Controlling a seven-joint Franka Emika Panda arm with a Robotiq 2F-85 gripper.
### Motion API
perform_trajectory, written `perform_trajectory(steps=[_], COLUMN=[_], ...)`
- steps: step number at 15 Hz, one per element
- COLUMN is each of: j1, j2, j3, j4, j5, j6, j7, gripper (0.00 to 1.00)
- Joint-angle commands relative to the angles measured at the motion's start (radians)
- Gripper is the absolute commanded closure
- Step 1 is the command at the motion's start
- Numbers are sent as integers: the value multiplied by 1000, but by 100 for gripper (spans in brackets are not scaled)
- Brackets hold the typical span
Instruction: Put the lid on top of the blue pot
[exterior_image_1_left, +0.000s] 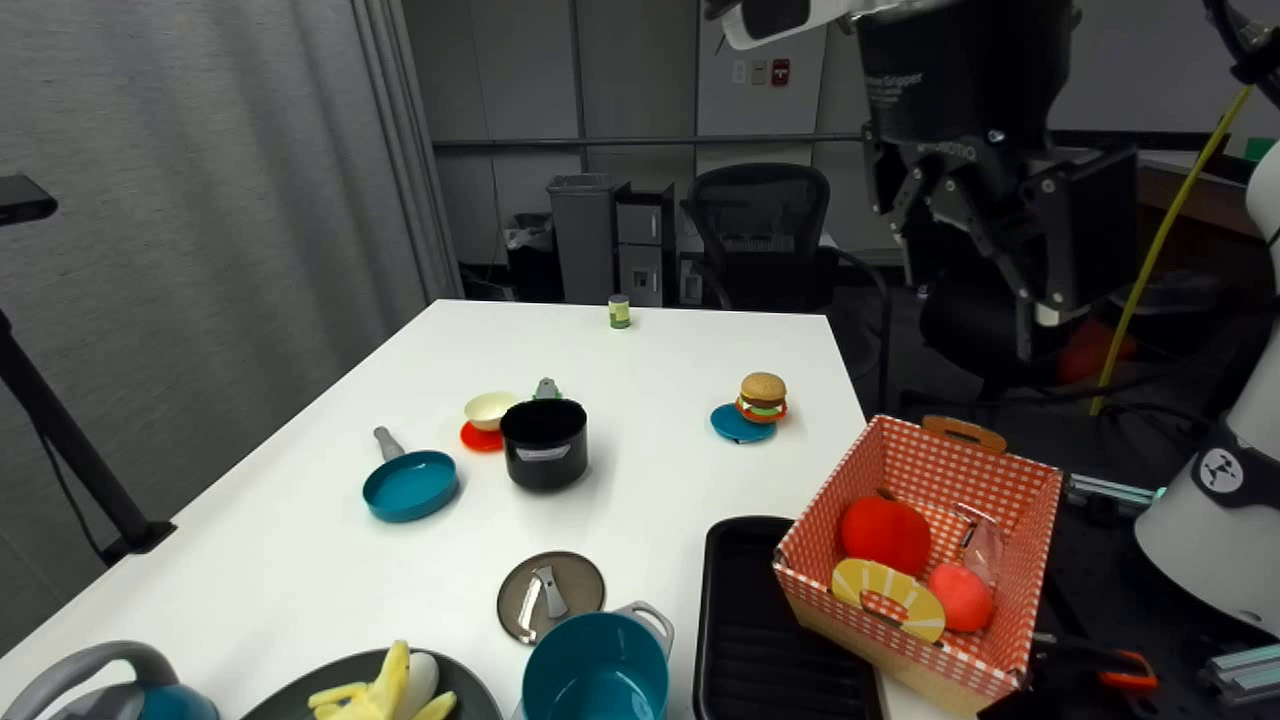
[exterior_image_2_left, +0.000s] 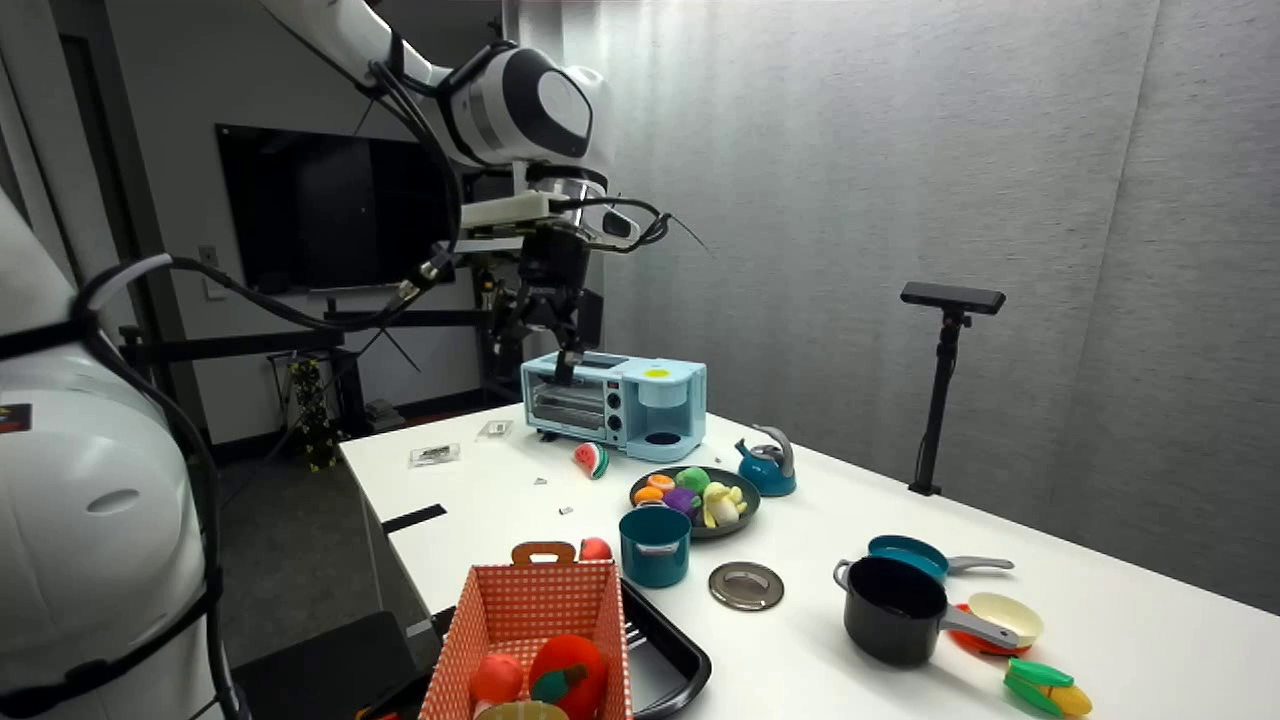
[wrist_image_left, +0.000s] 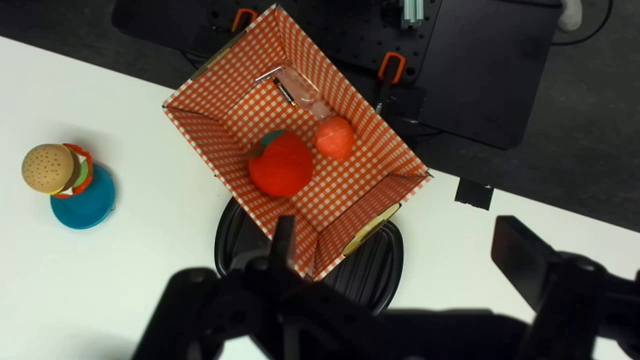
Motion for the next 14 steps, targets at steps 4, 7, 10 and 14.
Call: perform_trajectory(steps=[4,7,10,14], j1=[0,3,4,8], j2=[186,249,305,378], j3=[26,30,29,26], j4=[120,161,206,277], j5=[-100,-141,-178,-229], j6=[58,112,164,218], j7=[5,0,-2,-5], gripper=[0,0,0,0])
